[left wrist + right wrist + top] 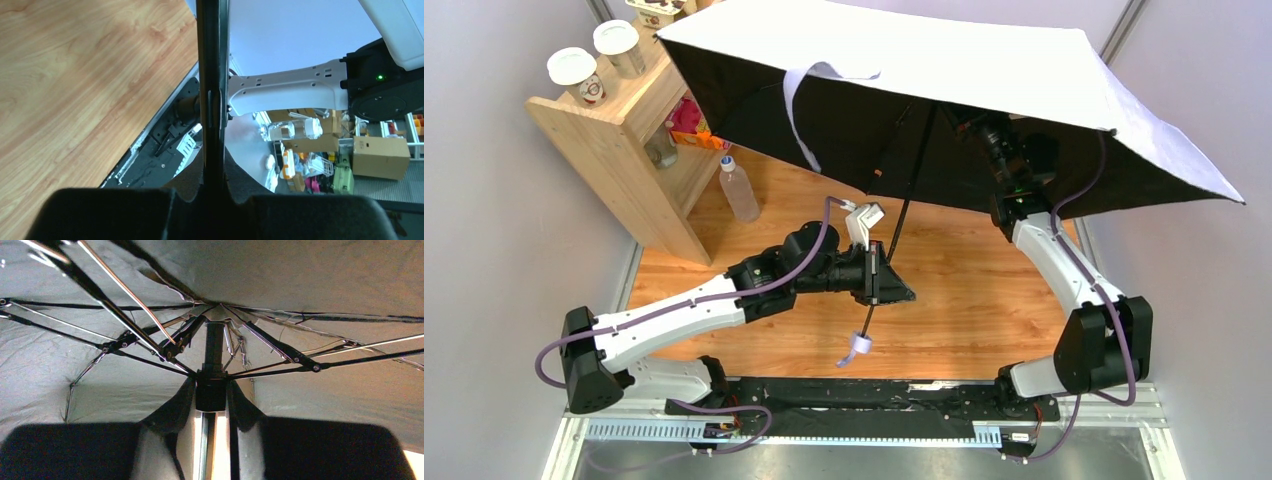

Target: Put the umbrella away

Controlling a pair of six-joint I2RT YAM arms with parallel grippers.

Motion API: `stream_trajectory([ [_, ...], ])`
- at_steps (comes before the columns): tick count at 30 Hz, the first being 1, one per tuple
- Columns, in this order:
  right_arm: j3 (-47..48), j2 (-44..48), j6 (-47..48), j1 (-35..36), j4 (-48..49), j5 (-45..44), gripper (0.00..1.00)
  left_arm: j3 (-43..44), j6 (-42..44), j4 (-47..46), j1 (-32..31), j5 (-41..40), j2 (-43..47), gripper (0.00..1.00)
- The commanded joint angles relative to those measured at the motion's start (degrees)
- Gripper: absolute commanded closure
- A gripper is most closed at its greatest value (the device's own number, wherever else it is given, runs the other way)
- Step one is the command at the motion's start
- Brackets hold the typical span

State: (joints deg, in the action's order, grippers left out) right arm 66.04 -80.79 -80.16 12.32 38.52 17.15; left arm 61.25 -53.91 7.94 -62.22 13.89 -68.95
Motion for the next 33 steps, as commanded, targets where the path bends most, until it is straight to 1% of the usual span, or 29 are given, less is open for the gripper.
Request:
stream_trajectory([
  [1, 0.75, 3.62, 9.29, 2.88, 4.55, 21.87, 1.00, 3.79, -0.40, -14.95, 4.12, -0.45, 0.57, 1.00],
  [2, 0.50, 4.41, 10.89, 3.15, 4.54, 22.66, 1.00, 3.09, -2.23, -16.63, 4.73, 1.47, 0.39, 1.00],
  [4, -2.91, 6.51, 14.84, 4.29, 9.36, 22.32, 1.00, 3.43, -3.91, -19.10, 4.91, 3.76, -0.48, 1.00],
  [6, -7.49, 9.06, 19.58, 5.43, 14.80, 19.34, 1.00, 2.91, -6.63, -23.57, 4.82, 5.88, -2.41, 1.00],
  [7, -8.46, 9.42, 19.95, 5.61, 16.74, 18.72, 1.00, 2.47, -8.21, -28.55, 4.82, 7.63, -3.29, 1.00],
  [8, -8.47, 8.82, 18.82, 5.70, 20.50, 19.06, 1.00, 1.51, -11.10, -30.77, 4.91, 8.60, -5.04, 1.00],
  [9, -8.56, 8.12, 17.25, 5.61, 23.67, 18.72, 1.00, 0.72, -12.61, -35.84, 4.74, 10.26, -5.93, 1.00],
  [10, -8.30, 7.67, 15.75, 5.70, 27.18, 18.02, 1.00, -0.25, -16.45, -39.03, 4.82, 10.89, -7.59, 1.00],
  [11, -8.12, 7.32, 14.17, 5.53, 29.57, 17.40, 1.00, -2.69, -18.58, -45.06, 4.82, 11.42, -8.21, 1.00],
  [12, -7.77, 7.23, 12.59, 5.26, 30.55, 16.52, 1.00, -3.68, -22.25, -48.86, 4.82, 11.42, -9.53, 1.00],
  [13, -7.16, 6.53, 10.92, 5.09, 33.26, 16.86, 1.00, -5.16, -23.51, -53.34, 4.82, 11.07, -9.80, 1.00],
  [14, -6.46, 5.66, 9.08, 5.26, 35.11, 17.30, 1.00, -5.61, -24.83, -54.34, 4.74, 10.90, -10.32, 1.00],
  [16, -5.93, 4.77, 6.69, 5.96, 38.64, 19.23, 1.00, -5.71, -23.88, -53.65, 4.65, 10.46, -10.07, 1.00],
  [17, -6.62, 7.12, 8.86, 6.23, 32.82, 19.67, 1.00, -5.62, -22.83, -51.30, 4.73, 9.76, -9.63, 1.00],
  [18, -7.84, 11.23, 17.06, 7.36, 17.62, 18.03, 1.00, -5.27, -21.34, -49.71, 4.82, 9.32, -8.32, 1.00],
  [19, -8.29, 17.10, 34.37, 10.16, -1.76, 12.35, 1.00, -3.70, -18.10, -43.69, 4.82, 8.01, -7.61, 1.00],
  [20, -7.60, 21.34, 42.03, 13.32, -14.49, 1.59, 1.00, -2.99, -15.81, -35.80, 4.74, 7.21, -5.78, 1.00],
  [21, -8.72, 23.03, 43.58, 14.74, -16.36, -1.82, 1.00, -0.89, -11.26, -32.06, 4.82, 4.59, -4.98, 1.00],
  [22, -10.48, 24.36, 43.51, 15.01, -15.94, -1.85, 1.00, -0.35, -9.48, -24.63, 4.82, 2.74, -2.97, 1.00],
  [23, -12.06, 25.59, 43.77, 15.89, -16.28, -3.68, 1.00, 0.35, -7.37, -22.56, 4.82, -0.67, -2.16, 1.00],
  [24, -13.38, 26.82, 45.77, 17.29, -16.98, -7.27, 1.00, 0.36, -6.91, -20.45, 5.00, -2.27, -0.85, 1.00],
  [25, -13.48, 27.70, 48.67, 19.39, -20.21, -12.35, 1.00, -0.16, -7.35, -20.77, 5.43, -2.90, -0.49, 1.00],
  [26, -13.48, 28.06, 51.57, 21.50, -21.89, -15.53, 1.00, -0.43, -7.61, -22.17, 5.61, -2.64, -0.31, 1.00],
  [27, -13.22, 27.71, 52.47, 22.48, -22.35, -16.35, 1.00, 0.00, -7.96, -22.44, 5.61, -1.94, -1.18, 1.00],
  [29, -12.34, 26.14, 50.99, 22.40, -22.27, -14.00, 1.00, 1.32, -9.01, -23.58, 5.61, 0.85, -3.28, 1.00],
  [30, -11.90, 25.34, 49.50, 21.53, -21.04, -11.81, 1.00, 0.98, -9.80, -28.38, 5.70, 3.66, -3.99, 1.00],
  [32, -10.24, 24.11, 43.71, 19.08, -19.37, -9.34, 1.00, 0.71, -12.27, -33.49, 5.70, 6.66, -5.49, 1.00],
  [33, -8.23, 22.54, 40.12, 17.93, -20.32, -6.89, 1.00, 0.71, -12.10, -33.78, 5.62, 6.94, -5.67, 1.00],
])
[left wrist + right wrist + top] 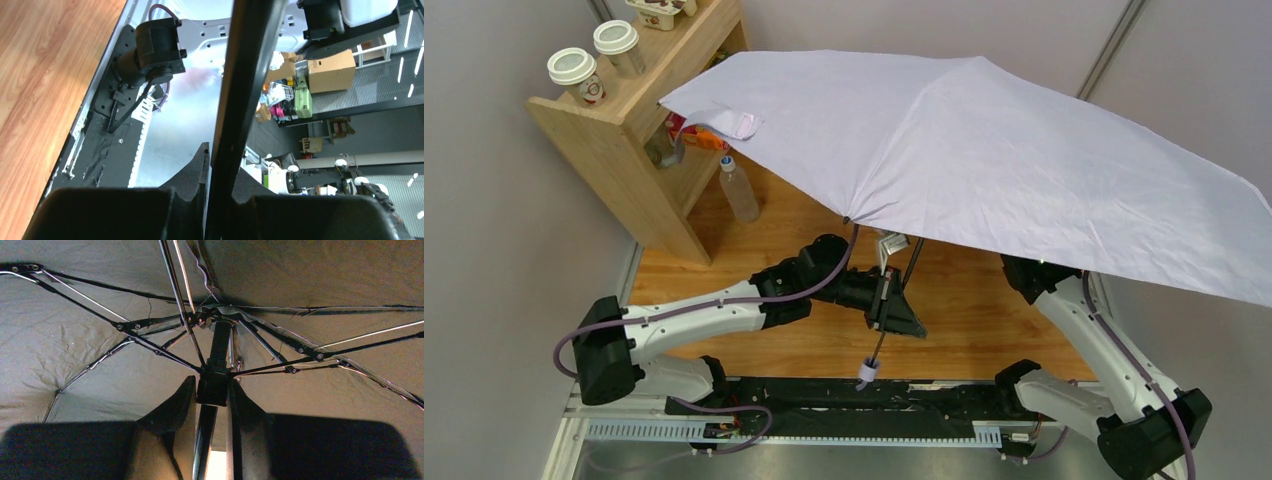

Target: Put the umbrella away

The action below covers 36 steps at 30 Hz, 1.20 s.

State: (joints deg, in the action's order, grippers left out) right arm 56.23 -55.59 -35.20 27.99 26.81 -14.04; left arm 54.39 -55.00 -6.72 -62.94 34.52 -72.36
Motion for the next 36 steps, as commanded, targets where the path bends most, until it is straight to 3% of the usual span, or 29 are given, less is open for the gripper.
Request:
stream_trajectory([
  [1, 4.22, -3.55, -7.75, 1.03, -11.49, 24.94, 1.00, 7.40, -10.31, -17.47, 6.25, -13.69, -2.26, 1.00],
  [8, 10.57, -9.97, -28.49, -8.38, -10.82, 32.93, 1.00, 2.74, -13.46, -17.96, 6.33, -12.99, -2.61, 1.00],
  [15, 7.58, -14.98, -39.58, -11.20, 4.90, 36.80, 0.70, 1.33, -19.17, -26.41, 6.34, -9.74, -5.86, 1.00],
  [24, 8.90, -22.72, -49.00, -14.19, 18.54, 38.31, 0.52, -0.86, -21.99, -31.33, 6.33, -9.65, -6.13, 1.00],
  [31, 19.59, -26.66, -39.09, -13.58, -0.22, 39.43, 0.29, -1.22, -20.68, -28.89, 6.25, -9.56, -5.95, 1.00],
  [36, 33.49, -34.92, -27.04, -11.38, -20.10, 45.94, 0.24, 0.01, -15.67, -20.89, 6.25, -11.49, -3.68, 1.00],
])
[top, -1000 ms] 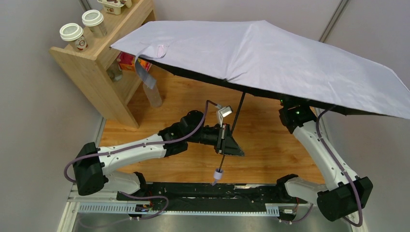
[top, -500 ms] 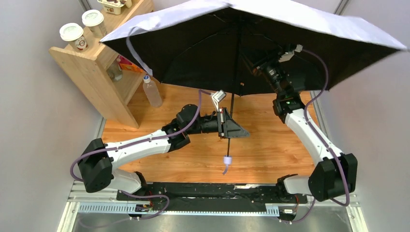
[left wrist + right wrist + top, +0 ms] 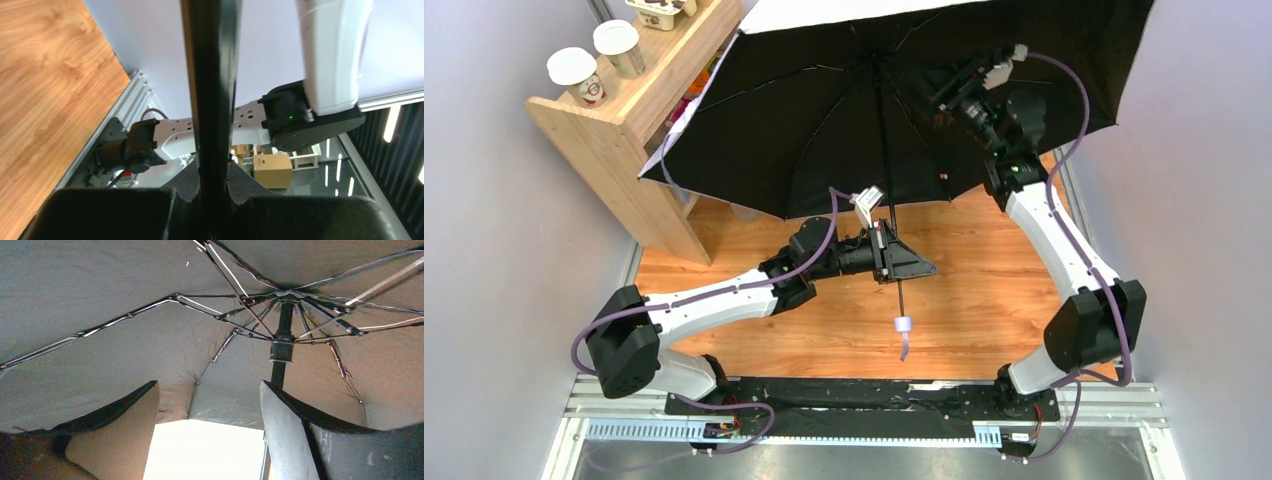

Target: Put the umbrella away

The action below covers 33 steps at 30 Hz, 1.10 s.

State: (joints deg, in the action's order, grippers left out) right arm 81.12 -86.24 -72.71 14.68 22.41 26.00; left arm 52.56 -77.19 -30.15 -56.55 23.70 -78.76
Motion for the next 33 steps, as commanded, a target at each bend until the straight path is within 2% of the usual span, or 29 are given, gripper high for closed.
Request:
stream_trajectory([
  [1, 10.88, -5.25, 12.66, 2.20, -19.56, 5.30, 0.24, 2.20, 8.00, 4.99, -0.22, -1.63, 3.08, 1.00],
  [4, 14.92, -6.40, 18.99, 3.78, -29.33, 0.38, 0.24, 2.90, 10.21, 9.83, -0.22, -3.05, 4.14, 1.00],
  [10, 20.82, -8.15, 25.15, 6.24, -38.74, -7.44, 0.26, 2.90, 11.09, 11.43, -0.22, -3.49, 4.84, 1.00],
  [14, 21.52, -9.47, 22.01, 6.33, -34.90, -8.51, 0.26, 2.64, 11.18, 11.43, -0.31, -3.49, 4.85, 1.00],
  [21, 30.67, -17.29, 17.25, 6.68, -33.85, -7.54, 0.42, 2.90, 11.62, 12.04, -1.10, -3.93, 5.46, 1.00],
  [24, 32.78, -19.05, 17.25, 6.77, -32.79, -8.24, 0.44, 2.73, 11.80, 12.48, -1.19, -4.19, 5.81, 1.00],
  [30, 31.64, -19.41, 17.51, 7.21, -27.95, -12.10, 0.45, 2.73, 12.06, 13.10, -1.45, -4.37, 6.08, 1.00],
  [33, 27.69, -18.09, 16.64, 7.47, -21.12, -14.92, 0.48, 2.73, 12.32, 13.71, -1.54, -4.63, 6.25, 1.00],
])
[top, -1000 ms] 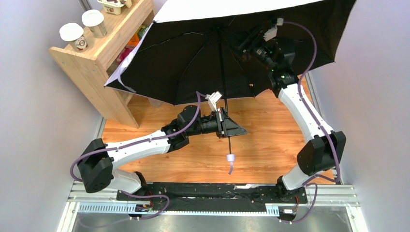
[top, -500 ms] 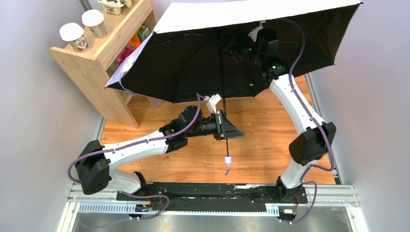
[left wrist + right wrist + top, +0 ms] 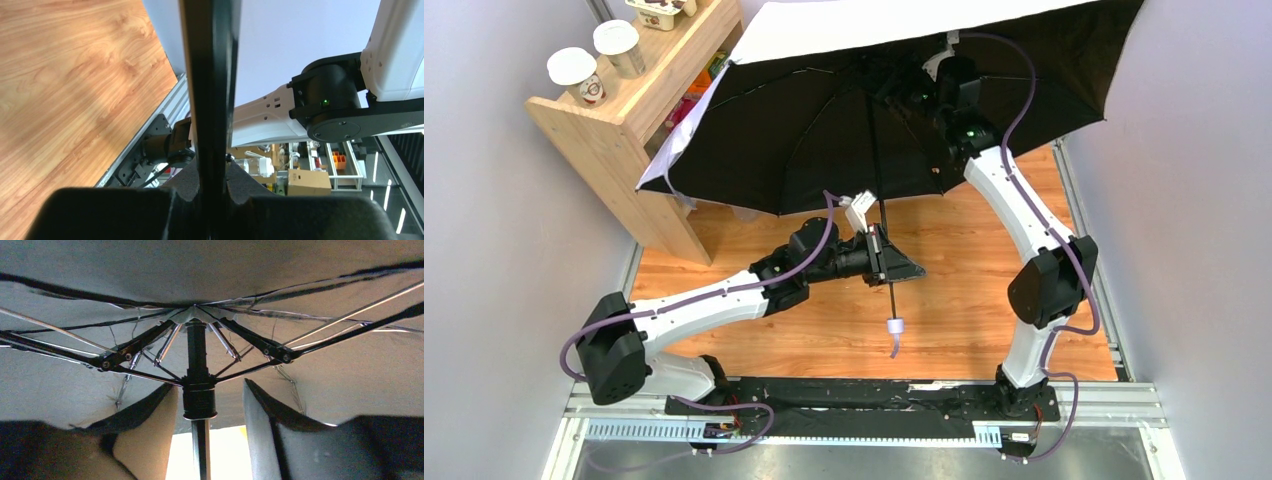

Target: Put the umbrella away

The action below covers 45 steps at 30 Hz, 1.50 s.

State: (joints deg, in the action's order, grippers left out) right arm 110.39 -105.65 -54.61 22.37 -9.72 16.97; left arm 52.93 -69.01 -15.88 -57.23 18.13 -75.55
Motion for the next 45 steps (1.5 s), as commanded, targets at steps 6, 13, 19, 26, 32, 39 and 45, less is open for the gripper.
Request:
stream_trajectory([
  [6, -7.86, 1.75, -0.94, -0.22, 29.14, -3.01, 0.98, 1.66, 3.45, -1.43, -0.95, 1.03, 3.04, 1.00],
  [13, -22.38, 7.11, 5.21, -0.13, 48.73, 1.75, 1.00, 1.48, 2.92, -1.96, -0.25, 0.59, 5.40, 1.00],
  [19, -35.21, 17.38, 4.88, 0.30, 42.69, 4.03, 1.00, 5.95, 8.35, 7.07, 3.00, -0.11, 7.87, 1.00],
  [26, -53.41, 35.23, 2.23, 6.19, 27.02, 1.48, 1.00, 10.97, 16.89, 21.49, 4.94, -4.24, 7.09, 1.00],
  [32, -56.25, 37.97, -1.45, 5.58, 38.60, -0.88, 1.00, 11.24, 18.83, 22.21, 5.03, -3.54, 5.41, 1.00],
  [39, -50.72, 31.74, -14.28, 2.51, 58.65, -3.17, 1.00, 2.37, 16.72, 19.23, 5.03, -3.10, 14.18, 0.54],
  [45, -45.71, 24.71, -25.54, 1.89, 71.31, -7.39, 1.00, -5.28, 12.33, 9.22, 4.76, 3.48, 17.10, 0.40],
])
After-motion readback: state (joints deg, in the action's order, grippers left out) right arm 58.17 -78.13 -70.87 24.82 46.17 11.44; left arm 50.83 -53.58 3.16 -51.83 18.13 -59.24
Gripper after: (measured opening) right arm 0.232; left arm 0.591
